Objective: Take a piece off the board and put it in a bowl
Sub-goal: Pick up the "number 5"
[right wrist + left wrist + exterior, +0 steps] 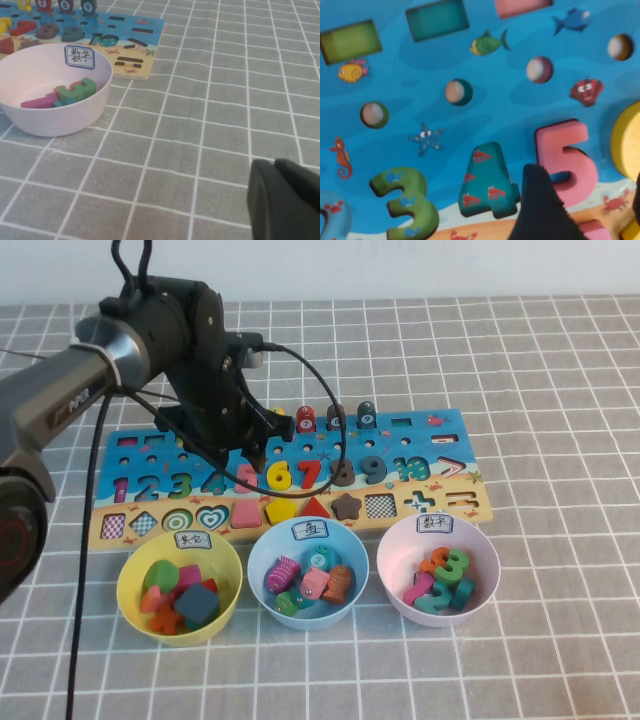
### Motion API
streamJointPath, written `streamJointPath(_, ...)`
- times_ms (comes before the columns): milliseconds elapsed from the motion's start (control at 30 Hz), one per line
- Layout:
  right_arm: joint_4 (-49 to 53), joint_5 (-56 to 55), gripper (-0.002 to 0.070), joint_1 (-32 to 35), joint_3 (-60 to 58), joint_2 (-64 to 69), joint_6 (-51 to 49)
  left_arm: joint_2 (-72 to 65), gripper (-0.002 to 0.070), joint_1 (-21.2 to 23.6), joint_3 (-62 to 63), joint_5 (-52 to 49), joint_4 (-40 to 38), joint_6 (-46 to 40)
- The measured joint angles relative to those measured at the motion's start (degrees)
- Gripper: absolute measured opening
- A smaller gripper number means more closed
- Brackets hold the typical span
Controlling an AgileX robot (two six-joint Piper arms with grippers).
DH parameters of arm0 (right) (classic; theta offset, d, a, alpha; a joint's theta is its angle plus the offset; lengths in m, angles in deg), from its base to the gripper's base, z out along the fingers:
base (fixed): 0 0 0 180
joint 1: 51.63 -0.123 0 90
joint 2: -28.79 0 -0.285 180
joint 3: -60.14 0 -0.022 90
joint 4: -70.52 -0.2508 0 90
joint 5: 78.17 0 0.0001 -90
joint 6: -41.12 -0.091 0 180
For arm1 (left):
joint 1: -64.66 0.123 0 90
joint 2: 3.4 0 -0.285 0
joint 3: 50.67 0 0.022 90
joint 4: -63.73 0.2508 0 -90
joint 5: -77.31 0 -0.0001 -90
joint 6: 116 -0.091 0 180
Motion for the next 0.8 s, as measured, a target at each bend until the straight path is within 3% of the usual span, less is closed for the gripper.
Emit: streamJointPath(800, 0.0, 0.0, -0.0019, 0.0, 0.0, 0.0, 0.0, -1.3, 0.0339, -0.4, 0.0, 0.2, 1.3, 0.8)
